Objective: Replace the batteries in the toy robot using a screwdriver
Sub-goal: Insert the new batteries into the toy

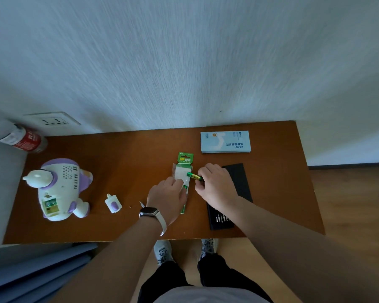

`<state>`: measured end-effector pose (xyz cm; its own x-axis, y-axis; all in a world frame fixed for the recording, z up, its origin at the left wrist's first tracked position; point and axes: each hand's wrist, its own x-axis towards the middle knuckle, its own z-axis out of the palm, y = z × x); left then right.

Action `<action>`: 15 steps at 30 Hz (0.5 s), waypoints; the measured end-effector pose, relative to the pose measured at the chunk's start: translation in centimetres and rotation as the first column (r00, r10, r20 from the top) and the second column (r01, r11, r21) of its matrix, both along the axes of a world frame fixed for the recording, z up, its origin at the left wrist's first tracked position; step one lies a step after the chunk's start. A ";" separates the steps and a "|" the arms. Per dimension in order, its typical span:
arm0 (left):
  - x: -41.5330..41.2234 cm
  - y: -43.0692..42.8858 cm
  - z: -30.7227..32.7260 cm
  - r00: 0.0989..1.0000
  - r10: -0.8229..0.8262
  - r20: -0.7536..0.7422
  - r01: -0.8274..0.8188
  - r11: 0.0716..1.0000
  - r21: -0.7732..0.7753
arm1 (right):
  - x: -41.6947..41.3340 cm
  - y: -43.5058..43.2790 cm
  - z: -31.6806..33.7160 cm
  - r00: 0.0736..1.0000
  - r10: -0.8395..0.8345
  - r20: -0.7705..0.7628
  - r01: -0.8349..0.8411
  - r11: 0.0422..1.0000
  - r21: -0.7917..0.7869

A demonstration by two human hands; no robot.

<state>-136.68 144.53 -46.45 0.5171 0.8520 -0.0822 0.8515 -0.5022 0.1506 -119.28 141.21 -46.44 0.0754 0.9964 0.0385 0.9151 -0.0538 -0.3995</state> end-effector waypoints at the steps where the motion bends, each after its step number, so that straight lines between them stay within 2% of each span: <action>1: 0.1 -0.1 0.0 1.000 0.004 0.005 -0.004 1.000 0.004 | 0.1 -0.1 0.0 1.000 0.002 -0.020 -0.001 1.000 0.020; 7: 0.3 -0.2 -0.1 0.999 0.019 -0.030 -0.019 1.000 0.008 | 0.7 -1.1 0.6 0.988 -0.018 -0.150 0.031 0.996 0.084; 15: 0.7 0.3 0.3 0.989 -0.004 -0.147 -0.001 0.999 -0.035 | 0.8 -2.6 1.4 0.952 -0.082 -0.296 0.080 0.997 -0.016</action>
